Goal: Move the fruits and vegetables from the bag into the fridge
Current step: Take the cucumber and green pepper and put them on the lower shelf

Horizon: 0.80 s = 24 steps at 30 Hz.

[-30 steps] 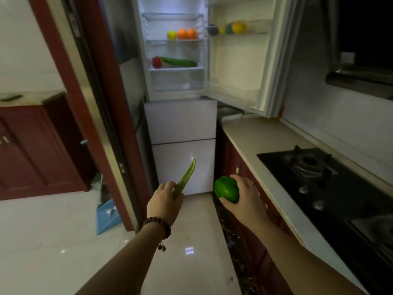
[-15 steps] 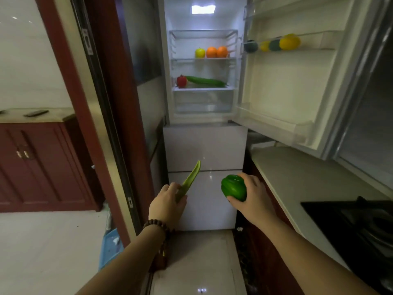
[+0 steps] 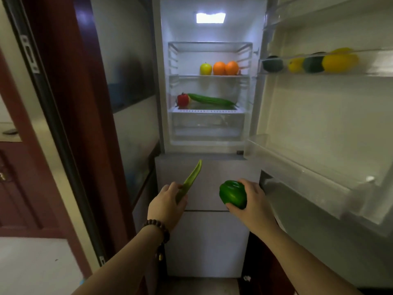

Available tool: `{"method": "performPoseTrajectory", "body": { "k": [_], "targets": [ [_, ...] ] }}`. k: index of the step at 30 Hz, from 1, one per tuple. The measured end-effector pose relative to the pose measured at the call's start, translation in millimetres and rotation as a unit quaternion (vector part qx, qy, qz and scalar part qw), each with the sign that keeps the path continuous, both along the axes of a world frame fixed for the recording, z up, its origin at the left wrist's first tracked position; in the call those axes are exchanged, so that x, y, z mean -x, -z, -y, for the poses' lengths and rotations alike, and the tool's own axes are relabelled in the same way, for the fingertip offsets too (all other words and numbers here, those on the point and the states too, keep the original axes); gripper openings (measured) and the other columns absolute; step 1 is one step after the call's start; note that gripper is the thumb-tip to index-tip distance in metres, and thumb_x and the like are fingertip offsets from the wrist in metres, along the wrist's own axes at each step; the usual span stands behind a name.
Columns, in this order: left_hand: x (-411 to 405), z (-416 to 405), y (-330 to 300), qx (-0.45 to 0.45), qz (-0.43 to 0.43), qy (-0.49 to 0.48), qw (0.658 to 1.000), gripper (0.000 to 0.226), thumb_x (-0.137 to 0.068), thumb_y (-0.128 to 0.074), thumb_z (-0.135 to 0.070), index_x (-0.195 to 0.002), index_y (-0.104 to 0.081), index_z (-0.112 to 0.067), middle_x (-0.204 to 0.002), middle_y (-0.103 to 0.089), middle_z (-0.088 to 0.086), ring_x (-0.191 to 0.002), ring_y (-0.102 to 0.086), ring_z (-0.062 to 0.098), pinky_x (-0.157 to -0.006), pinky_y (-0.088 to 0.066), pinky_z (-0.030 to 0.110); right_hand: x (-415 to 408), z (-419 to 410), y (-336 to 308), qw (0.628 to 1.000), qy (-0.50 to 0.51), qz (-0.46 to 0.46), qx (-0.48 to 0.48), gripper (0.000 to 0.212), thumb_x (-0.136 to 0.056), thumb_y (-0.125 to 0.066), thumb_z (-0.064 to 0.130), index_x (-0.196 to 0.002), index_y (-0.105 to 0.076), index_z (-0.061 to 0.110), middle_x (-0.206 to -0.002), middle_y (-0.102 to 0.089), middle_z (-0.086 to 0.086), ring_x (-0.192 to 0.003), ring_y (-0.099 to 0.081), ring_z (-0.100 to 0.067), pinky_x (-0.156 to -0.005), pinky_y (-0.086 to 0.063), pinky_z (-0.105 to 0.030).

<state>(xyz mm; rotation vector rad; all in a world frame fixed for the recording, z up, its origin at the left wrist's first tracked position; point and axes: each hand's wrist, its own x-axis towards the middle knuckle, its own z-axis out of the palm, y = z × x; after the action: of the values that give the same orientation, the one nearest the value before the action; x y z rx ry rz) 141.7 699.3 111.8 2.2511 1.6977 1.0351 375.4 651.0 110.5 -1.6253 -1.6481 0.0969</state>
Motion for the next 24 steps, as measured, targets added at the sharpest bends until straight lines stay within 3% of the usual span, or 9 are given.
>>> {"method": "performPoseTrajectory", "body": {
  "k": [7, 15, 19, 24],
  "targets": [
    [-5.9, -131.5, -14.9, 0.001, 0.005, 0.002, 1.0, 0.031, -0.09, -0.055, -0.037, -0.117, -0.05, -0.022, -0.106, -0.056, -0.005, -0.081, -0.058, 0.011, -0.072, -0.053, 0.029, -1.0, -126.5, -22.1, 1.0, -0.007, 0.008, -0.025, 0.072, -0.072, -0.077, 0.032, -0.134, -0.042, 0.02, -0.127, -0.041, -0.008, -0.113, -0.046, -0.024, -0.084, -0.038, -0.025],
    [2.0, -278.4, -58.0, -0.046, 0.075, 0.014, 0.996, 0.025, -0.088, -0.061, -0.032, -0.107, -0.057, -0.017, -0.087, -0.054, -0.005, -0.077, -0.056, 0.016, -0.071, -0.052, 0.036, 13.9, -284.9, -73.1, 0.998, 0.014, -0.04, -0.04, 0.084, -0.066, -0.081, 0.041, -0.133, -0.034, 0.024, -0.127, -0.048, -0.011, -0.11, -0.052, -0.027, -0.087, -0.045, -0.034],
    [3.3, -334.4, -72.3, -0.068, 0.104, 0.022, 0.992, 0.021, -0.087, -0.062, -0.029, -0.104, -0.056, -0.018, -0.086, -0.057, -0.003, -0.074, -0.056, 0.015, -0.069, -0.053, 0.035, 20.2, -350.0, -102.8, 0.997, 0.024, -0.064, -0.038, 0.079, -0.067, -0.081, 0.039, -0.129, -0.035, 0.02, -0.121, -0.046, -0.007, -0.105, -0.05, -0.021, -0.082, -0.041, -0.029],
    [7.7, -382.8, -77.1, -0.081, 0.115, 0.03, 0.99, 0.017, -0.088, -0.061, -0.031, -0.101, -0.054, -0.023, -0.087, -0.055, -0.008, -0.071, -0.054, 0.003, -0.063, -0.051, 0.024, 19.9, -428.2, -136.1, 0.999, 0.024, 0.01, -0.048, 0.073, -0.067, -0.081, 0.033, -0.125, -0.042, 0.016, -0.119, -0.044, -0.005, -0.103, -0.045, -0.018, -0.087, -0.041, -0.031]
  ]
}}
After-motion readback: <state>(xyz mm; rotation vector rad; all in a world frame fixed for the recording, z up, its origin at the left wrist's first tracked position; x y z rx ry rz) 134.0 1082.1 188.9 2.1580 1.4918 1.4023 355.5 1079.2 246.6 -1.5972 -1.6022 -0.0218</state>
